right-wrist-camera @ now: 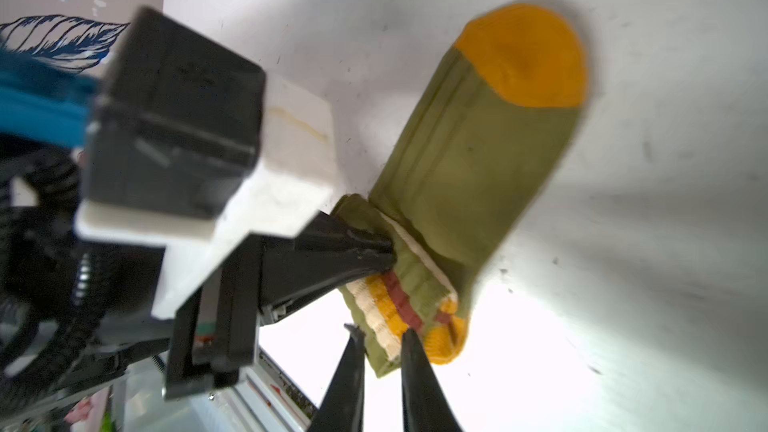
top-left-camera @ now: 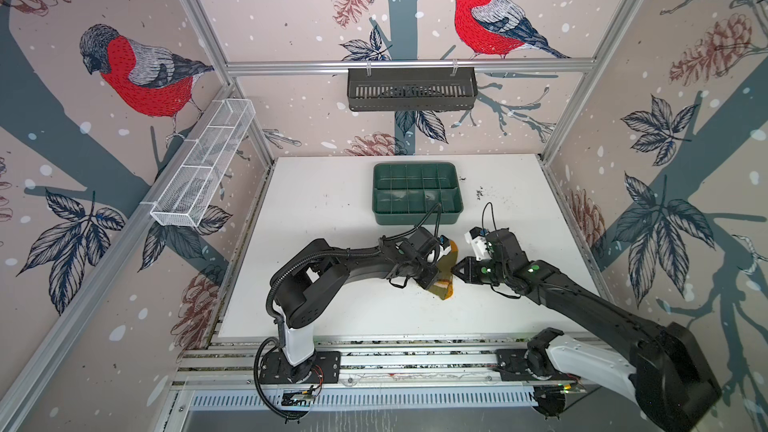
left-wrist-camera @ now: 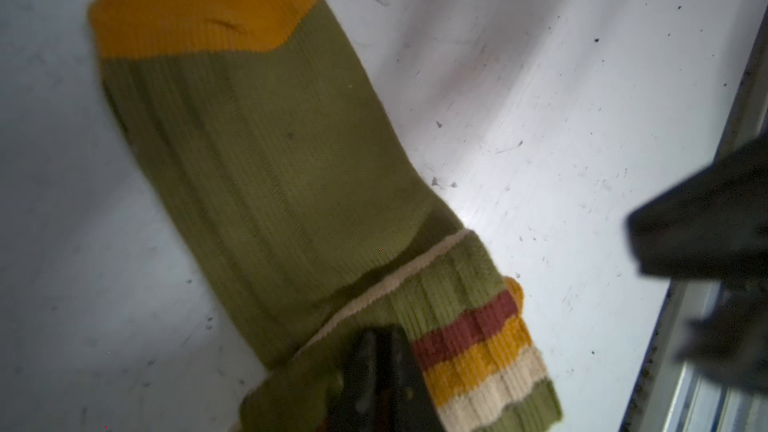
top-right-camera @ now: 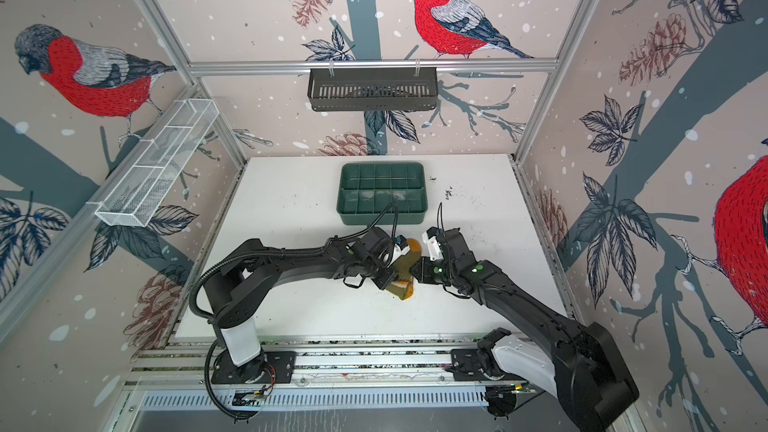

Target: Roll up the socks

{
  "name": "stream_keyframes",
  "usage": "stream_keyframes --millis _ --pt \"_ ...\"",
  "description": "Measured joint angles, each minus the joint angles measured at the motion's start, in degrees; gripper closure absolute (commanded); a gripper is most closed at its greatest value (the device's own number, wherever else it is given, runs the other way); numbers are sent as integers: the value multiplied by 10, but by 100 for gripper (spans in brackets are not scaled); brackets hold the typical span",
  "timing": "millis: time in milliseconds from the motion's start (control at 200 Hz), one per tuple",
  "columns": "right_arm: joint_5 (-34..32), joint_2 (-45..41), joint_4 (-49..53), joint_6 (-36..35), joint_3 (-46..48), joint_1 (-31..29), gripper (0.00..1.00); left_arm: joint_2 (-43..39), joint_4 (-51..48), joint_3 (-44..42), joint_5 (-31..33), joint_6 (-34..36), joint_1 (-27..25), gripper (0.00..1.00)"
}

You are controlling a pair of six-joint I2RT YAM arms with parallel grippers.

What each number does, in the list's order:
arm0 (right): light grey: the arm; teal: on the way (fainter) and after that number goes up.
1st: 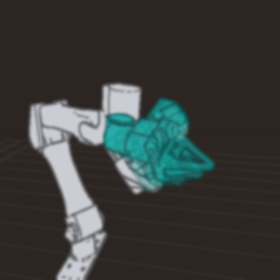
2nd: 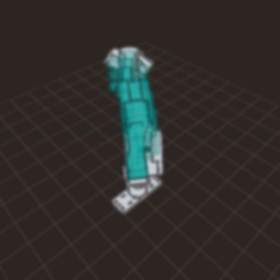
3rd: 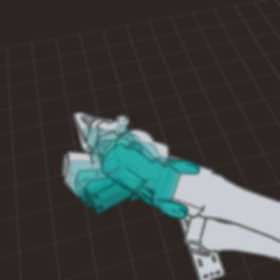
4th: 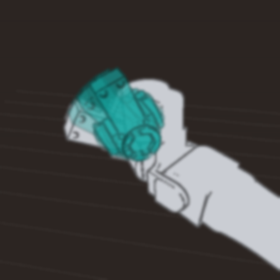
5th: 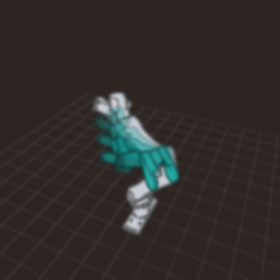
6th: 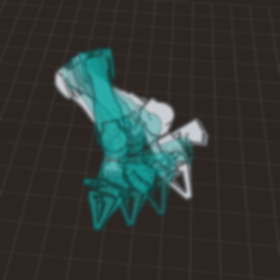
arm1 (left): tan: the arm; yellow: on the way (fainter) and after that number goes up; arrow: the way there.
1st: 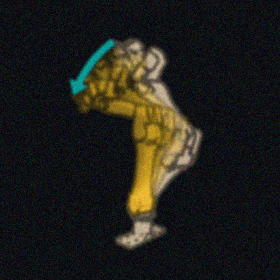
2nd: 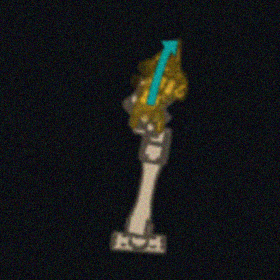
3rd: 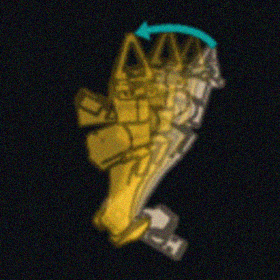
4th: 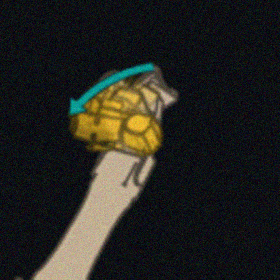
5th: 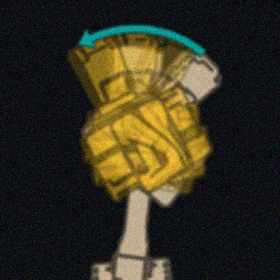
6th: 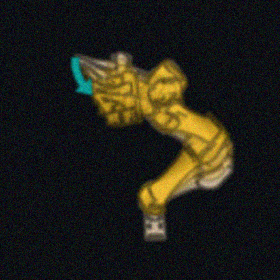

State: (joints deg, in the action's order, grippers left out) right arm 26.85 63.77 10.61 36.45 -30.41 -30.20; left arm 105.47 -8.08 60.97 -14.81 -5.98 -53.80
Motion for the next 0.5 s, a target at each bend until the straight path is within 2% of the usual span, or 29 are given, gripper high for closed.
stream_keyframes --millis 190,500 --pt "52 64 -36 -5 -10 3 82 4 -14 11 29 23 -11 90" --pt "60 109 -44 -21 2 7 84 5 -19 15 45 34 -12 90"
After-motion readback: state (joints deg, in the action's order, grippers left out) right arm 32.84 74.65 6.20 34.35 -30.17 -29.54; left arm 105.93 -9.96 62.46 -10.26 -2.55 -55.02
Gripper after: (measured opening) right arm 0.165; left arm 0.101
